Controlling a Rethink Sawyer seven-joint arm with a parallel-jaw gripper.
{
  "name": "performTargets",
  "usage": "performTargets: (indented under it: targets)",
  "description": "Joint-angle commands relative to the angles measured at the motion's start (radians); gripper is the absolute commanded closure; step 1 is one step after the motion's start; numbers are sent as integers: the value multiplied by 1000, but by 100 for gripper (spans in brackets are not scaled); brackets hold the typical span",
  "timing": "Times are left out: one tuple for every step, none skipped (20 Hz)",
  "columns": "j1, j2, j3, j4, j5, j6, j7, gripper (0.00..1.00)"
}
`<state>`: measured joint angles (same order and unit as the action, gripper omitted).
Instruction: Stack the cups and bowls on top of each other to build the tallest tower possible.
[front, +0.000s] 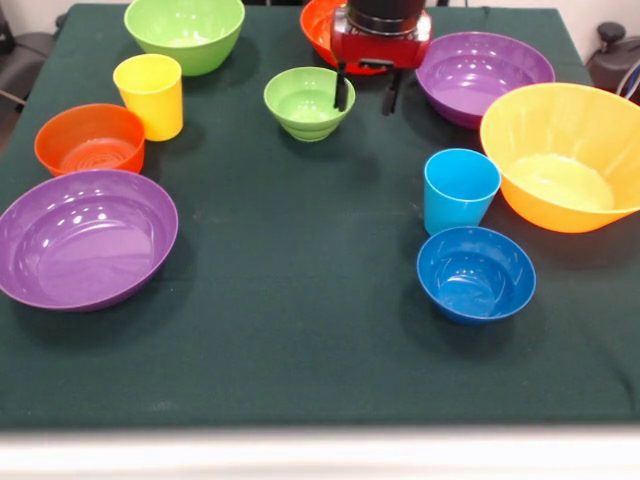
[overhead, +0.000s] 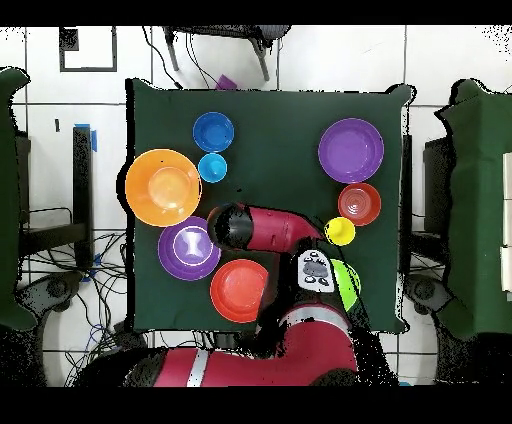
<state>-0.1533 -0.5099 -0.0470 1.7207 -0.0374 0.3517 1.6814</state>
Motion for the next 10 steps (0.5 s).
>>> performTargets:
  targets:
    - [39,-25,23,-86,39,162,145,0]
    - [48,-28,14,-95,38,178,145,0]
    - [50,-31,12,-101,40,196,143,0]
    - [56,-35,8,-102,41,203,145,0]
    - [56,-38,10,-104,44,203,146,0]
    - [57,-27,9,-118,47,202,148,0]
    - [55,-22,13,-123,52,199,150,0]
    - [55,-10,16,-138,58,194,153,0]
    - [53,-1,21,-140,66,179,160,0]
    - [55,6,25,-140,72,163,168,0]
